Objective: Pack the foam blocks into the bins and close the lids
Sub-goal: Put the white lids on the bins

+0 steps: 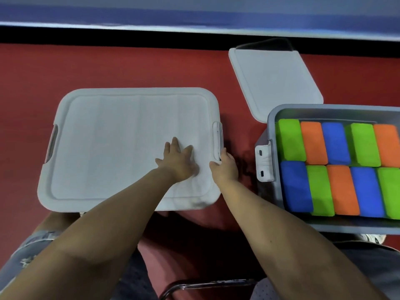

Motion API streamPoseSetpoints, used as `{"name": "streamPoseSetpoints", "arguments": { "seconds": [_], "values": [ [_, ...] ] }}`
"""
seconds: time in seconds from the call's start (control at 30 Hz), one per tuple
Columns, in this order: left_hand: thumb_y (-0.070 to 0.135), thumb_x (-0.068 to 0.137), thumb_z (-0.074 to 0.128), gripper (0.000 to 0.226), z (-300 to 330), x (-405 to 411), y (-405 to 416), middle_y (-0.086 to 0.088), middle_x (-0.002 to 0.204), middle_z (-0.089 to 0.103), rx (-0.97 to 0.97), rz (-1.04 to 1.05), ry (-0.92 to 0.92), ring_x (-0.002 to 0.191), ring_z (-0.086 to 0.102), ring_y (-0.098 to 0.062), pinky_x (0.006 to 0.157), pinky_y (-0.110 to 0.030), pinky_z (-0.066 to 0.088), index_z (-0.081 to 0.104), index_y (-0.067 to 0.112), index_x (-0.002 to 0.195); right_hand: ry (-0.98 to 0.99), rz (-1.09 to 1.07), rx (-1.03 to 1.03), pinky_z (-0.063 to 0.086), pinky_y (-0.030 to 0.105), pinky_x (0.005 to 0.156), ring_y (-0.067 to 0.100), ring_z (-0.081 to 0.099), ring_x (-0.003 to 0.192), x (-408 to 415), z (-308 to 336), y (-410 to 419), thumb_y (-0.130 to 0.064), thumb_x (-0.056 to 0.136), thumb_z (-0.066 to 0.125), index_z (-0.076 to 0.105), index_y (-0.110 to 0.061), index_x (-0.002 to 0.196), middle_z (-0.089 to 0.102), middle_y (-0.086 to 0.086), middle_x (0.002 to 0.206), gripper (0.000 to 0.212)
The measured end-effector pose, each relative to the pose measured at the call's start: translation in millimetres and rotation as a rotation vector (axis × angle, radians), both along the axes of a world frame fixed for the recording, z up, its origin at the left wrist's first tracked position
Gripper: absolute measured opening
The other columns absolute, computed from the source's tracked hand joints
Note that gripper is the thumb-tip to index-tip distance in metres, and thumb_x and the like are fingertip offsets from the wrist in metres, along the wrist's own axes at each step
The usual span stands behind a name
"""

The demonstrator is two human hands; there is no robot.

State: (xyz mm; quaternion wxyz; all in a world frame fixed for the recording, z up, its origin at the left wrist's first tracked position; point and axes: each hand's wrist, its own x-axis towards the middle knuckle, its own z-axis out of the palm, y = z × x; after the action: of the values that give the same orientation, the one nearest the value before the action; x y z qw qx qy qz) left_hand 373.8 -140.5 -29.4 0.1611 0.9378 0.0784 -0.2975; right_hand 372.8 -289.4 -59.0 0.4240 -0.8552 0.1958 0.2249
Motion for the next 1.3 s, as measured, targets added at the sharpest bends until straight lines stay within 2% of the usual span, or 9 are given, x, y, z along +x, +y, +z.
{"name": "streamPoseSetpoints", "arguments": {
  "seconds": [0.1, 0.2, 0.37, 0.57, 0.73, 0.87, 0.97, 1.13, 1.3],
  "values": [
    [0.048, 0.079, 0.054, 0.039, 10.6, 1.9, 1.9, -0.011, 0.140, 0.021, -0.068, -0.019, 0.051, 0.132, 0.022, -0.034, 0.104, -0.054, 0.034, 0.046, 0.031, 0.113, 0.024, 0.117, -0.088, 0.038, 0.044, 0.105, 0.023, 0.040, 0.133, -0.9, 4.1, -3.1, -0.026, 0.090, 0.053, 0.023, -0.022, 0.149, 0.026, -0.006, 0.154, 0.067],
    [0.045, 0.084, 0.058, 0.063, 25.6, -2.9, 6.9, -0.008, 0.140, 0.029, -0.151, -0.023, 0.121, 0.133, 0.033, -0.030, 0.110, -0.043, 0.033, 0.038, 0.027, 0.141, 0.065, 0.205, -0.197, 0.040, 0.045, 0.102, 0.025, 0.044, 0.129, 4.3, 15.0, -4.2, -0.028, 0.091, 0.050, 0.025, -0.022, 0.148, 0.030, -0.007, 0.152, 0.063],
    [0.051, 0.089, 0.053, 0.081, 71.8, -25.6, 11.1, -0.011, 0.160, -0.002, -0.057, -0.049, 0.175, 0.148, 0.009, -0.028, 0.118, -0.041, 0.019, 0.008, 0.028, 0.153, 0.126, 0.243, -0.335, 0.041, 0.041, 0.095, 0.027, 0.050, 0.121, 10.4, 29.8, 0.6, -0.023, 0.092, 0.051, 0.043, -0.014, 0.134, 0.050, 0.006, 0.134, 0.044],
    [0.043, 0.094, 0.050, 0.075, 117.1, -16.9, -7.9, -0.010, 0.161, -0.002, -0.074, -0.113, 0.073, 0.146, 0.016, -0.029, 0.118, -0.041, 0.020, 0.006, 0.028, 0.153, 0.040, 0.364, -0.444, 0.039, 0.041, 0.094, 0.023, 0.049, 0.122, 4.6, 27.6, 8.1, -0.022, 0.095, 0.047, 0.030, -0.016, 0.143, 0.041, 0.000, 0.142, 0.052],
    [0.038, 0.096, 0.049, 0.072, 115.4, -14.5, -19.4, -0.010, 0.161, -0.001, -0.077, -0.107, 0.056, 0.146, 0.019, -0.030, 0.116, -0.039, 0.022, 0.007, 0.027, 0.153, 0.077, 0.395, -0.148, 0.037, 0.038, 0.106, 0.026, 0.033, 0.137, -5.0, 30.7, -5.2, -0.030, 0.093, 0.052, 0.013, -0.018, 0.151, 0.012, -0.001, 0.158, 0.071],
    [0.036, 0.097, 0.049, 0.073, 122.7, -26.6, -21.5, -0.012, 0.160, -0.003, -0.008, -0.081, 0.076, 0.143, 0.024, -0.033, 0.116, -0.040, 0.025, 0.004, 0.025, 0.153, 0.067, 0.169, 0.183, 0.040, 0.030, 0.104, 0.024, 0.050, 0.124, -27.5, 74.3, -29.9, -0.032, 0.089, 0.057, 0.042, -0.018, 0.140, 0.049, 0.005, 0.140, 0.055],
    [0.034, 0.096, 0.048, 0.074, 145.7, -37.4, -38.5, -0.014, 0.160, -0.006, 0.033, -0.123, 0.036, 0.141, 0.029, -0.033, 0.114, -0.041, 0.028, 0.001, 0.026, 0.153, 0.190, 0.048, 0.258, 0.033, 0.034, 0.106, 0.023, 0.040, 0.133, -41.7, 117.9, -61.3, -0.042, 0.089, 0.058, 0.029, -0.013, 0.147, 0.037, 0.005, 0.149, 0.071],
    [0.032, 0.096, 0.048, 0.074, 210.0, -57.7, -87.6, -0.011, 0.160, -0.010, 0.019, -0.237, -0.082, 0.140, 0.031, -0.032, 0.113, -0.040, 0.029, 0.000, 0.030, 0.153, 0.103, 0.032, 0.164, 0.045, 0.031, 0.081, 0.023, 0.057, 0.115, -54.5, 186.6, -116.7, -0.053, 0.088, 0.054, 0.046, -0.009, 0.136, 0.056, 0.006, 0.126, 0.066],
    [0.033, 0.096, 0.051, 0.077, 268.7, -60.3, -128.0, -0.016, 0.159, -0.012, 0.071, -0.263, -0.160, 0.143, 0.025, -0.033, 0.113, -0.035, 0.028, 0.000, 0.029, 0.153, 0.062, 0.038, 0.239, 0.036, 0.024, 0.055, 0.011, 0.061, 0.085, -64.7, 257.0, -164.7, -0.051, 0.089, 0.053, 0.053, -0.015, 0.122, 0.058, 0.000, 0.111, 0.048]
  ]
}}
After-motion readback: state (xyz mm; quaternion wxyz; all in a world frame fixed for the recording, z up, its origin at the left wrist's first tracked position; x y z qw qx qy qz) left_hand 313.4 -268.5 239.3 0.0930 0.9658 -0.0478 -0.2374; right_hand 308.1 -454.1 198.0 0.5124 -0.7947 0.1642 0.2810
